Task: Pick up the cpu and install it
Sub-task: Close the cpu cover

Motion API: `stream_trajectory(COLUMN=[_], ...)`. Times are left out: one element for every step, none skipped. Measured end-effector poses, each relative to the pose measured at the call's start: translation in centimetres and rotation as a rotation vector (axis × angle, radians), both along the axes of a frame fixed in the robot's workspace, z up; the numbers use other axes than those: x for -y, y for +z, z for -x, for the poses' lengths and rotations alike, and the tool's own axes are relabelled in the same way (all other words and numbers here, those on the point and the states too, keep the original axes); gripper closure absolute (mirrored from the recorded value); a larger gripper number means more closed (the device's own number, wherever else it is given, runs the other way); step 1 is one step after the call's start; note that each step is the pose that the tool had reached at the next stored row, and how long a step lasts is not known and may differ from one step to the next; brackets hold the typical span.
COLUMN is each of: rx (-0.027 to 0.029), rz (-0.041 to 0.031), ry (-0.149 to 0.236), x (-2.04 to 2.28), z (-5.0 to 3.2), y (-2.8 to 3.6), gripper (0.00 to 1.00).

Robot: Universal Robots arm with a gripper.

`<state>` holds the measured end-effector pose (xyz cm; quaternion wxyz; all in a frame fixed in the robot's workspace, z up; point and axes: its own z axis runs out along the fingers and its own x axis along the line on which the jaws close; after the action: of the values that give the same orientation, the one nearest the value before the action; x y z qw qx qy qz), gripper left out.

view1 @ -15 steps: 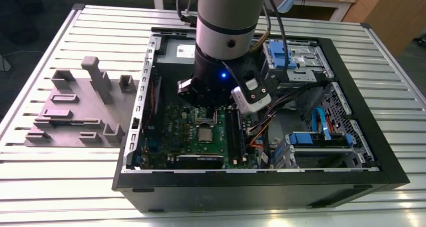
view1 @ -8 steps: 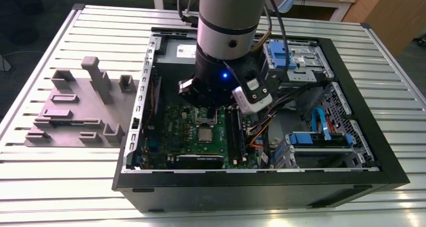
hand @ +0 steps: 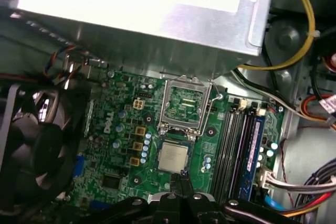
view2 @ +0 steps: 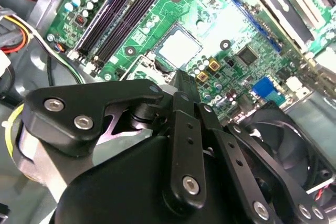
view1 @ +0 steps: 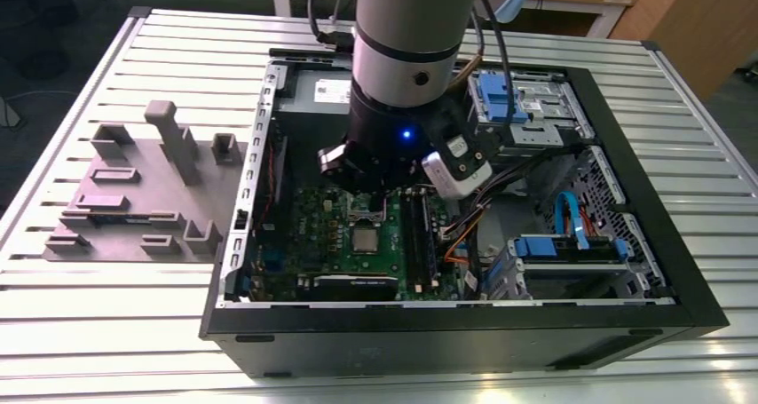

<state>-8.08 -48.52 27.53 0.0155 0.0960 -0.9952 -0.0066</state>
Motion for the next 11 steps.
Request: stream_trajectory(rx=[0.0001,0.0001,0.0,0.0,0.0,-0.0001,0.0,-0.0001,-0.0001,-0.0001,-0.0001], rz=[-0.0002,-0.0002,0.0001,0.0002,0.0001,0.0,0.0,0.0001,0.0001,0.0,0.0], ry=[0.002,0.002,0.002,0.002,0.002,0.003,0.003,0.003,0.003,0.003,0.003], x=[0.0,-0.02,-0.03,-0.05,-0.07,-0.09,-0.11,-0.12,-0.13,-0.14,-0.14], z=[-0.09,-0.19,-0.33,-0.48,-0.63,-0.8,-0.96,-1.1,-1.23,-1.34,-1.43], y=[-0.01,-0.02,-0.02,-0.03,-0.04,-0.06,-0.07,-0.07,-0.09,-0.1,-0.1], gripper=[0.89,0.89,0.89,0.89,0.89,0.89,0.89,0.89,0.89,0.89,0.89])
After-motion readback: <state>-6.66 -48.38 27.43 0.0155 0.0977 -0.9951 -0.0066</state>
